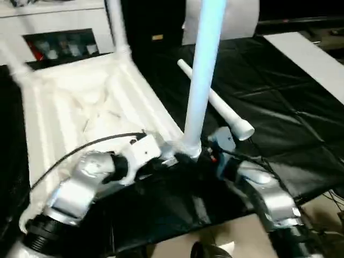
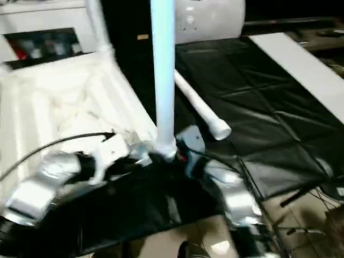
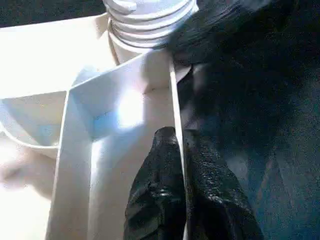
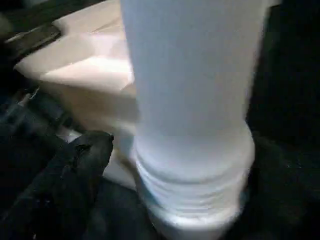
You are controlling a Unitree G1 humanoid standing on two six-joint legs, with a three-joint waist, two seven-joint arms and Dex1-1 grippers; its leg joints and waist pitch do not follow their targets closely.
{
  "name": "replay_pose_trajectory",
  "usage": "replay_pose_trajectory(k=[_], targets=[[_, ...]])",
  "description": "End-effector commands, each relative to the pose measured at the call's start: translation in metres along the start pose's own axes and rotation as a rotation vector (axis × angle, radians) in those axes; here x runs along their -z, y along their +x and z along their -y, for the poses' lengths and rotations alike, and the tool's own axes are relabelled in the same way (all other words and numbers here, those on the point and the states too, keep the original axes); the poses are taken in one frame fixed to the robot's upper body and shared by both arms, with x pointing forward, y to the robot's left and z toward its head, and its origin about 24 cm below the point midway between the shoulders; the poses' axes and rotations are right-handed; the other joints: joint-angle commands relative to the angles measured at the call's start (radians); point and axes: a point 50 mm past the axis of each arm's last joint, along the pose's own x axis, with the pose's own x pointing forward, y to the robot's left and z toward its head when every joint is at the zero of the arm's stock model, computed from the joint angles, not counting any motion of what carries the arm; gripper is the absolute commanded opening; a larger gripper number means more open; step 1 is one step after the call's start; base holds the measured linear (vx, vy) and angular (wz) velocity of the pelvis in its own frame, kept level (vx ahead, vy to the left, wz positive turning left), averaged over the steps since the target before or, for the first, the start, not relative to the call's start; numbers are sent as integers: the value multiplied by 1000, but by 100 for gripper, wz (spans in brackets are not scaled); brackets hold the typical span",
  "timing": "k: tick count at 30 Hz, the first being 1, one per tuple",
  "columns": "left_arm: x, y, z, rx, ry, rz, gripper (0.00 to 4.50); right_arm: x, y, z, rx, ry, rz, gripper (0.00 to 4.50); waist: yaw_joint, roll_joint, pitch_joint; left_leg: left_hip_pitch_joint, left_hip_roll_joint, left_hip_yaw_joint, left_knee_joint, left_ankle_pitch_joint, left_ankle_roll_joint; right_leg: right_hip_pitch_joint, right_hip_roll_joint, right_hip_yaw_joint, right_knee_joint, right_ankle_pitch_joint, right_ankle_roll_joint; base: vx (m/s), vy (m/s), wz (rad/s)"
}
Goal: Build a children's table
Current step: Rotate leg to tighten
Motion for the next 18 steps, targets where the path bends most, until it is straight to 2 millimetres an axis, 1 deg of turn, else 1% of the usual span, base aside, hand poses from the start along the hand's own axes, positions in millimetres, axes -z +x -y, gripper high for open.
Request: replay_pose_trajectory(k=[1, 2, 3, 4, 5, 6, 7, 8, 9, 10, 11, 12, 13, 14, 15, 16, 18], targets=[[-1, 5, 12, 167, 54, 16, 0, -6, -3, -2, -71, -29, 14, 447, -2, 13, -81, 13, 55, -15, -53, -137, 76, 48, -78, 56, -44, -71, -237, 0, 0, 0], [-1, 4, 13, 188, 52, 21, 0, -6, -3, -1, -81, -45, 8, 447, 0, 13, -81, 13, 56, -15, -53, -138, 80, 49, -80, 55, -42, -62, -251, 0, 0, 0], [-1, 3, 14, 218, 57, 25, 0, -7, -4, 0, -99, -56, 0, 447, 1, 12, -80, 13, 56, -15, -53, -142, 80, 50, -80, 55, -44, -70, -253, 0, 0, 0], [1, 0, 15, 276, 86, 19, 0, -8, -5, 1, -144, -87, -16, 447, 3, 9, -79, 13, 56, -15, -54, -159, 79, 49, -82, 54, -46, -97, -254, 0, 0, 0], [2, -1, 15, 318, 105, 11, 0, -9, -6, 2, -187, -107, -33, 447, 5, 9, -76, 16, 56, -14, -55, -180, 75, 47, -83, 55, -48, -136, -250, 0, 0, 0], [3, -2, 15, 330, 111, 6, 0, -10, -7, 2, -205, -114, -40, 447, 5, 9, -75, 16, 56, -15, -55, -191, 73, 48, -83, 54, -49, -154, -247, 0, 0, 0], [5, -3, 13, 350, 125, -5, 0, -10, -8, 0, -249, -125, -55, 447, 10, 10, -72, 19, 60, -13, -56, -208, 66, 45, -85, 56, -54, -189, -239, 0, 0, 0], [6, -3, 12, 368, 144, -13, 0, -10, -9, -1, -297, -129, -68, 447, 13, 10, -71, 21, 60, -13, -57, -217, 63, 44, -84, 57, -55, -207, -234, 0, 0, 0], [6, -3, 12, 368, 144, -13, 0, -10, -9, -1, -297, -129, -68, 447, 18, 10, -71, 26, 61, -11, -58, -231, 55, 41, -84, 58, -57, -231, -227, 0, 0, 0], [7, -4, 10, 395, 160, -16, 0, -10, -11, -3, -350, -129, -79, 447, 20, 9, -70, 28, 63, -12, -59, -250, 47, 39, -85, 59, -59, -252, -227, 0, 0, 0], [8, -5, 9, 406, 168, -19, 0, -11, -12, -3, -376, -132, -85, 447, 20, 4, -69, 23, 63, -14, -61, -253, 42, 44, -87, 58, -59, -267, -220, 0, 0, 0], [8, -5, 9, 414, 175, -23, 0, -11, -12, -4, -398, -132, -91, 447, 20, 2, -70, 21, 63, -14, -61, -248, 42, 45, -87, 58, -58, -268, -218, 0, 0, 0], [9, -5, 8, 427, 184, -29, 0, -10, -13, -5, -426, -139, -101, 431, 21, 5, -70, 20, 63, -15, -61, -242, 43, 45, -88, 58, -57, -267, -215, 0, 0, 0], [9, -6, 7, 435, 190, -33, 0, -10, -13, -6, -447, -145, -110, 420, 21, 4, -70, 20, 63, -15, -61, -241, 42, 44, -87, 58, -57, -266, -214, 0, 0, 0], [9, -6, 6, 443, 200, -36, 0, -9, -14, -6, -464, -149, -119, 420, 21, 4, -71, 20, 63, -15, -60, -239, 43, 44, -87, 57, -56, -264, -215, 0, 0, 0], [9, -6, 6, 446, 205, -37, 0, -9, -14, -6, -471, -151, -123, 409, 19, 2, -72, 17, 63, -15, -60, -226, 45, 47, -89, 57, -53, -249, -218, 0, 0, 0], [9, -5, 5, 453, 213, -40, 0, -9, -13, -6, -481, -155, -128, 387, 20, 2, -72, 18, 62, -14, -57, -221, 48, 45, -91, 58, -55, -253, -220, 0, 0, 0]])
